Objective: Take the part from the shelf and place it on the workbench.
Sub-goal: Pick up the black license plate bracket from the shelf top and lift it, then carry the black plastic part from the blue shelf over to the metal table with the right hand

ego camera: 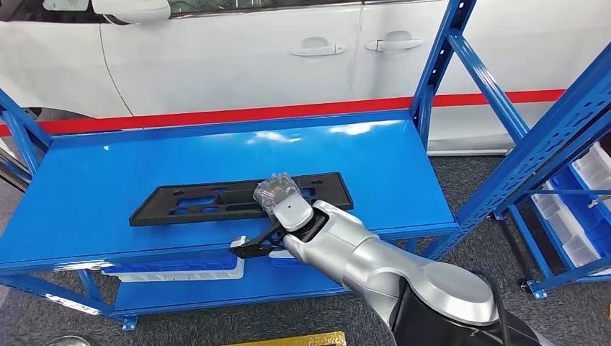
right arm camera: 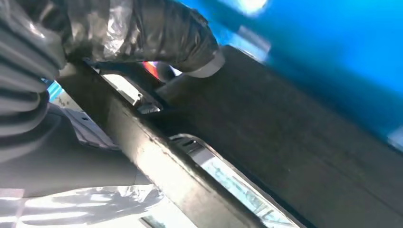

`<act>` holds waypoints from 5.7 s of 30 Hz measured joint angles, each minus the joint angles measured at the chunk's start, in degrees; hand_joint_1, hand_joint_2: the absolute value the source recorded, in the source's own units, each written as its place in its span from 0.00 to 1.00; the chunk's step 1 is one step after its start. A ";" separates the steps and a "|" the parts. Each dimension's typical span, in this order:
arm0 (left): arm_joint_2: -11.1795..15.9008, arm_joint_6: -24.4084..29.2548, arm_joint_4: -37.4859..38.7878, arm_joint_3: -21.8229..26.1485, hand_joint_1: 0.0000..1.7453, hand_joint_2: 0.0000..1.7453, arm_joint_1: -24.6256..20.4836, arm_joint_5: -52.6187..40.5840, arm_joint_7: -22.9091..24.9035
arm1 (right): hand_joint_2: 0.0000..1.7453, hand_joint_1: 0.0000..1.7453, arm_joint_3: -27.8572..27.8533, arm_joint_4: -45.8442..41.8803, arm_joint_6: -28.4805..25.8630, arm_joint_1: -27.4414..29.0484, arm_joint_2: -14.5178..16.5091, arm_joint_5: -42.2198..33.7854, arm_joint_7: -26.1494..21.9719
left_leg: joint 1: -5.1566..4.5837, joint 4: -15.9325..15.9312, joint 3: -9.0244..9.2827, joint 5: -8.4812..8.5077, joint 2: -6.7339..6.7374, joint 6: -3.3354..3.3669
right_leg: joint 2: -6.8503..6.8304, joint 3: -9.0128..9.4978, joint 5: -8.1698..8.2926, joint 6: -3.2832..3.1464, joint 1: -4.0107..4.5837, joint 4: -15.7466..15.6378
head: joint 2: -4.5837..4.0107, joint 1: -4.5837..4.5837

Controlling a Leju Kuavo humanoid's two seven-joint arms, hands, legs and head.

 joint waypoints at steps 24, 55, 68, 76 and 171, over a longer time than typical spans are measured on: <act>0.04 -1.47 0.00 0.10 0.00 1.00 0.58 1.17 -2.21 | 1.00 1.00 -11.54 -5.06 -3.34 -15.06 -4.94 14.29 -0.86 | 0.08 0.02 -0.32 0.18 -0.01 0.35 | 0.00 -0.29 0.20 0.29 -0.16 -0.08 | 0.00 -0.01; 0.57 -3.66 0.00 0.09 0.00 1.00 0.56 1.01 -5.99 | 1.00 1.00 -30.42 -22.16 5.61 -19.97 -12.08 21.06 -4.08 | 0.08 0.02 -0.42 0.17 0.00 0.36 | 0.00 -0.41 0.20 0.30 -0.16 -0.10 | 0.00 -0.01; 0.69 -3.65 0.00 0.11 0.00 1.00 0.56 1.58 -6.19 | 1.00 1.00 -33.04 -20.45 6.83 -19.94 -13.70 16.68 -6.28 | -0.17 0.61 -0.78 -0.06 0.00 1.03 | 0.04 -0.49 0.35 0.89 -0.54 -0.19 | 0.00 -0.02; 0.57 -3.05 0.00 0.08 0.00 1.00 0.55 1.19 -5.76 | 1.00 1.00 -33.06 -21.77 6.74 -20.11 -14.58 15.79 -7.30 | -0.29 -1.34 -0.13 1.14 -0.01 1.59 | -0.10 0.61 1.53 0.62 -0.34 -2.49 | 0.00 0.18; 0.55 -1.62 0.02 0.08 0.00 1.00 0.08 -0.45 -5.32 | 1.00 1.00 -31.89 -21.37 8.81 -23.82 -16.29 13.99 -6.73 | -0.35 15.40 -9.33 -4.11 0.35 -0.07 | -0.77 -0.15 2.13 -0.08 -0.68 -2.14 | 0.00 0.13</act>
